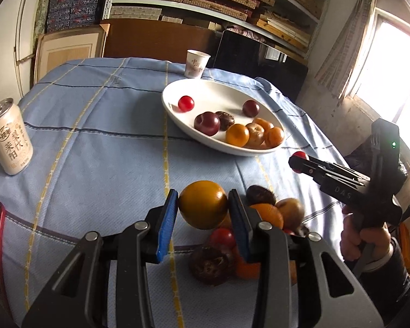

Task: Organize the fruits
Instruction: 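Place the tomato on the plate with the right tool while the left tool places its tomato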

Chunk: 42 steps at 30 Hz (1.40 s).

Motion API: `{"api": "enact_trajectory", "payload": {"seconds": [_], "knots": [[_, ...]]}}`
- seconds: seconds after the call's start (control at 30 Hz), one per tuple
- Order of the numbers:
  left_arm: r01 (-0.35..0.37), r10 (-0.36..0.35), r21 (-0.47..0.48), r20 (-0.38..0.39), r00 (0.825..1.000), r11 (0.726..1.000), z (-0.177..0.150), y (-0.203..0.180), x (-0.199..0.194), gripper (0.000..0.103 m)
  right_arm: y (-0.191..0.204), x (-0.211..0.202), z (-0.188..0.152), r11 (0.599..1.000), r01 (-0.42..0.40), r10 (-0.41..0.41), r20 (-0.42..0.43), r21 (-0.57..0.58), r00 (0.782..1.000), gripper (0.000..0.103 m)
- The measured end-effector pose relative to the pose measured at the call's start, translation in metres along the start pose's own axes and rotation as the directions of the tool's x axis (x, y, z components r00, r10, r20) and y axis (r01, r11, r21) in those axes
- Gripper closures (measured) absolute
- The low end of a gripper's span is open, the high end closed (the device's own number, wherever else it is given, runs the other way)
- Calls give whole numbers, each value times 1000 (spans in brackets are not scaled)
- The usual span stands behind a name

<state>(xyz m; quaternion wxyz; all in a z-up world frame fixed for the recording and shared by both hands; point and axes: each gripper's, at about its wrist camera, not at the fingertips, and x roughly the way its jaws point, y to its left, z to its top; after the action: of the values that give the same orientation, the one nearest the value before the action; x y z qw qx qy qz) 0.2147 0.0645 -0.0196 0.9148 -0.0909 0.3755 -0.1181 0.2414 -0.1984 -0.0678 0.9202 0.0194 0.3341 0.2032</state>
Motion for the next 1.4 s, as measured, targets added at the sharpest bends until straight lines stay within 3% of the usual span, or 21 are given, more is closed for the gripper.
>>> {"api": "enact_trajectory", "payload": {"seconds": [0.4,0.6,0.8,0.83,0.87,0.93,1.0,1.1,1.2,1.33,1.4], "knots": [[-66,57,106,81,995,992,69,-22,27,66,17,31,40,999,39,-38,40,-16,998,71],[-105,102,100,36,994,989,118,-14,80,66,16,45,53,998,53,-52,43,-15,998,71],[-156,156,110,8,988,982,144,-15,124,65,9,64,63,998,56,-56,27,-4,998,71],[-158,160,103,-10,987,982,146,-15,130,61,8,66,65,999,54,-54,24,6,998,70],[-154,157,90,-30,987,984,147,-14,133,40,6,67,65,999,49,-49,24,18,999,63],[-177,177,66,8,984,982,144,-14,122,18,1,63,66,998,40,-42,32,46,999,49],[-203,196,74,87,977,976,138,-18,99,14,0,52,67,998,28,-30,51,53,998,49],[-226,214,96,125,969,969,127,-21,67,7,-1,33,67,998,9,-13,70,59,997,48],[-247,230,89,167,959,965,104,-16,34,5,-3,16,58,997,-12,7,78,71,997,42],[-275,266,28,183,946,961,62,1,8,5,-8,4,29,998,8,-12,49,68,999,40],[-270,265,11,156,951,963,46,8,4,5,-12,2,13,997,2,-2,-1,82,1000,39]]}}
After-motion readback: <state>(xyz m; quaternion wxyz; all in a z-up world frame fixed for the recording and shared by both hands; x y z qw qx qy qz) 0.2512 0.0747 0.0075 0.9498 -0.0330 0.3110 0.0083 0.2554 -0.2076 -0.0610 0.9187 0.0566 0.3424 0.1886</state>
